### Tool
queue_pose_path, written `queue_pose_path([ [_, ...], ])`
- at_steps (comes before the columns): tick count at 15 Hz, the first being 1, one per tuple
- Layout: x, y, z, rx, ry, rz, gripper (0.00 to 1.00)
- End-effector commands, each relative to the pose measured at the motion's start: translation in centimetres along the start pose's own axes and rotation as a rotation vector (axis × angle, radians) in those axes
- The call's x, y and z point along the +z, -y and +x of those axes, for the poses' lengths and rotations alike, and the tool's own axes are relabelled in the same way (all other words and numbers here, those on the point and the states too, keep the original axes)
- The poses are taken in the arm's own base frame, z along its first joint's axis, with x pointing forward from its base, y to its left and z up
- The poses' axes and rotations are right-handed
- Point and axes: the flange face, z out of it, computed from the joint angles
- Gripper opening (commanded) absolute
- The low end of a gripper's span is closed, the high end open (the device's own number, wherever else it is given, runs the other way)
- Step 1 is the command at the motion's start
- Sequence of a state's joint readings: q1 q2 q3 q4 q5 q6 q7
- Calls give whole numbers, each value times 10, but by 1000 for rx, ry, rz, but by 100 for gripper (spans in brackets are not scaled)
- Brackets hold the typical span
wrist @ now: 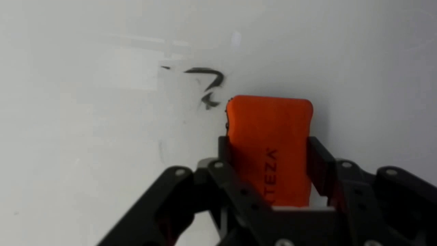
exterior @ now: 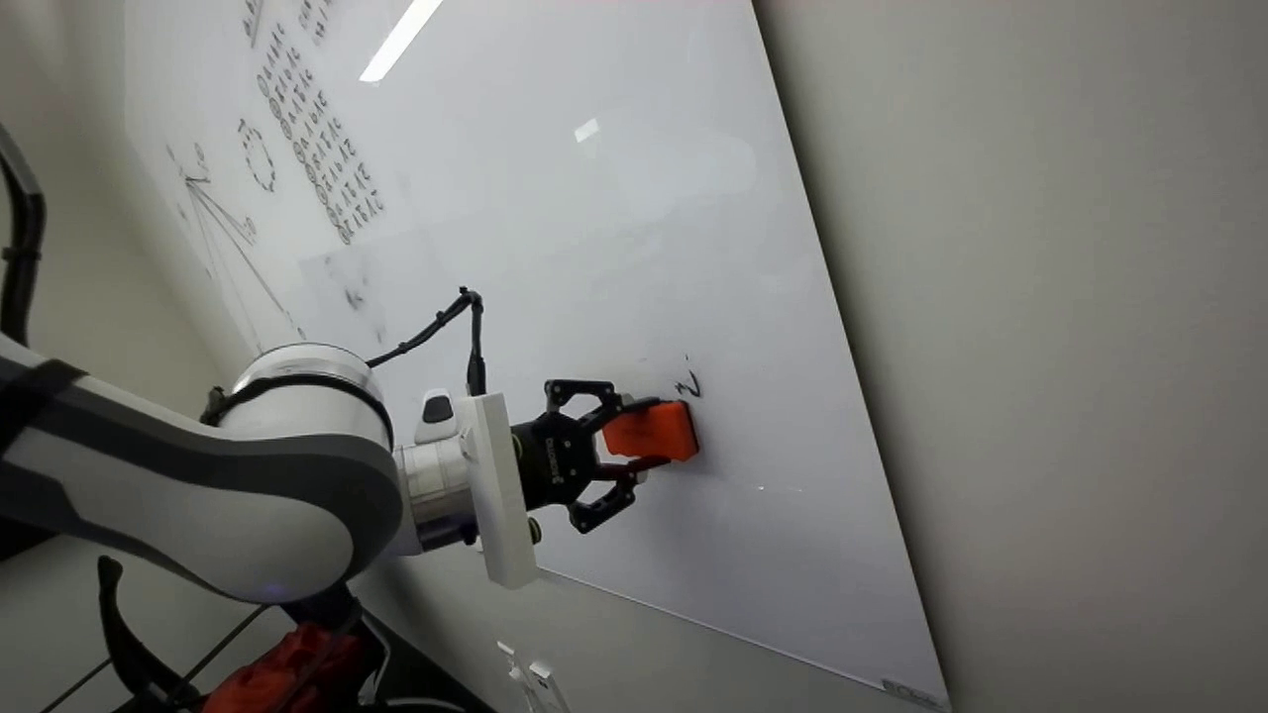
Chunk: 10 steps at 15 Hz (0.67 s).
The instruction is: Use the orange eraser to wipe the bottom right corner of the whiteboard
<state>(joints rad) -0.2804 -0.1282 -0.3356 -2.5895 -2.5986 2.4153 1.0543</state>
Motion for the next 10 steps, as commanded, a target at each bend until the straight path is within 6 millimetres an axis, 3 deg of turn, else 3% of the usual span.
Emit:
queue_pose_path([
  [1, -21, -42, 6, 52, -24, -111, 30],
  [3, -28, -53, 8, 70, -35, -136, 30],
  [6, -20, -54, 13, 71, -33, -129, 30],
  [10, -3, -33, 32, 29, -21, -80, 30],
])
